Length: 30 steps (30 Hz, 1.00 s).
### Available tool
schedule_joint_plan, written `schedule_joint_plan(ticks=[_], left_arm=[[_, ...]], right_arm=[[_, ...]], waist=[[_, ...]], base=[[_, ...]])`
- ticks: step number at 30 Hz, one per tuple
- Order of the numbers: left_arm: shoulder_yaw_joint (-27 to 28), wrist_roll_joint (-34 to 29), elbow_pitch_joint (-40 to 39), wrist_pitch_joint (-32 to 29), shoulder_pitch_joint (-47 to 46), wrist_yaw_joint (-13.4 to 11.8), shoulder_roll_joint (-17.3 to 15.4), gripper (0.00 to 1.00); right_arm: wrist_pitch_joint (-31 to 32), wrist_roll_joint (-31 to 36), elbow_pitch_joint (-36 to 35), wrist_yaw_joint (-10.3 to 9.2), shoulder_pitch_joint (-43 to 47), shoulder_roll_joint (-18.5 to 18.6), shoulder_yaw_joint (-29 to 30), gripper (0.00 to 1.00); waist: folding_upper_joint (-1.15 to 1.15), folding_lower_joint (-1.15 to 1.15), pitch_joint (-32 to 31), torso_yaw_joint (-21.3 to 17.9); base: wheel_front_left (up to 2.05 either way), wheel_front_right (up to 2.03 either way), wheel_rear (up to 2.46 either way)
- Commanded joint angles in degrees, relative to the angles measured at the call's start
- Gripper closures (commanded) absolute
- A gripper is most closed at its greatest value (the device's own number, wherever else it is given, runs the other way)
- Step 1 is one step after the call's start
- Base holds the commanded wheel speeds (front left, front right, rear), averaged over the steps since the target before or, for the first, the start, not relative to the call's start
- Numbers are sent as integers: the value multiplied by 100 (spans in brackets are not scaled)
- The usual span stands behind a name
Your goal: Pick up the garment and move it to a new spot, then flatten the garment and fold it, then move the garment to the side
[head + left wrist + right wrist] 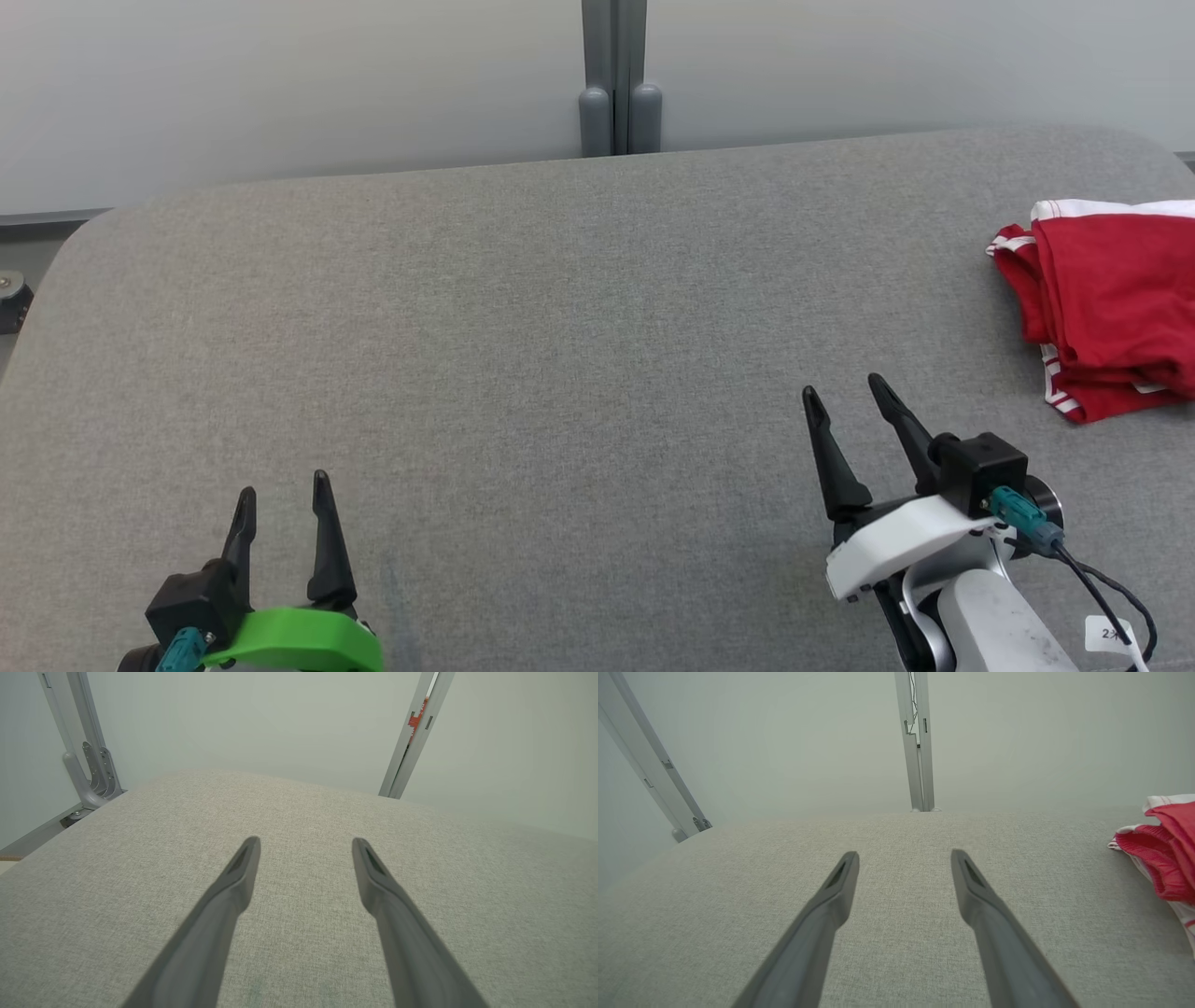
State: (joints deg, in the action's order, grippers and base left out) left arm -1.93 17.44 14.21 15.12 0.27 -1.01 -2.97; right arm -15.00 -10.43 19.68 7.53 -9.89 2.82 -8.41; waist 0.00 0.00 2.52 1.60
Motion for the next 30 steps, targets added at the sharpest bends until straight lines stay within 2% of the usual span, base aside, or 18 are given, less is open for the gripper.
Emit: schedule_joint_plan(ticks=[1,12,19,20,24,30], left_arm=[[-20,-18,24,2,46,31,-1,0],[-108,84,69,2,-41,169,2,0],[-139,14,173,2,-56,102,2,0],[-148,23,158,-2,-11,120,10,100],[-159,77,339,-23,14,123,31,100],[-64,686,323,-211,-57,184,28,100]], right_arm=[[-22,-30,-35,-9,49,17,-7,0],[-22,-121,-52,-9,95,15,-2,0],[-22,-152,-19,-9,105,16,33,0],[-2,-113,-22,0,30,1,26,100],[14,-169,130,0,135,-8,21,100],[167,-859,61,0,157,16,115,100]], waist=[[0,0,-2,0],[0,0,-5,12],[0,0,-12,4],[0,0,-12,4],[0,0,-14,4],[0,0,-24,-4]], base=[[0,0,0],[0,0,0],[0,0,0],[0,0,0],[0,0,0],[0,0,0]])
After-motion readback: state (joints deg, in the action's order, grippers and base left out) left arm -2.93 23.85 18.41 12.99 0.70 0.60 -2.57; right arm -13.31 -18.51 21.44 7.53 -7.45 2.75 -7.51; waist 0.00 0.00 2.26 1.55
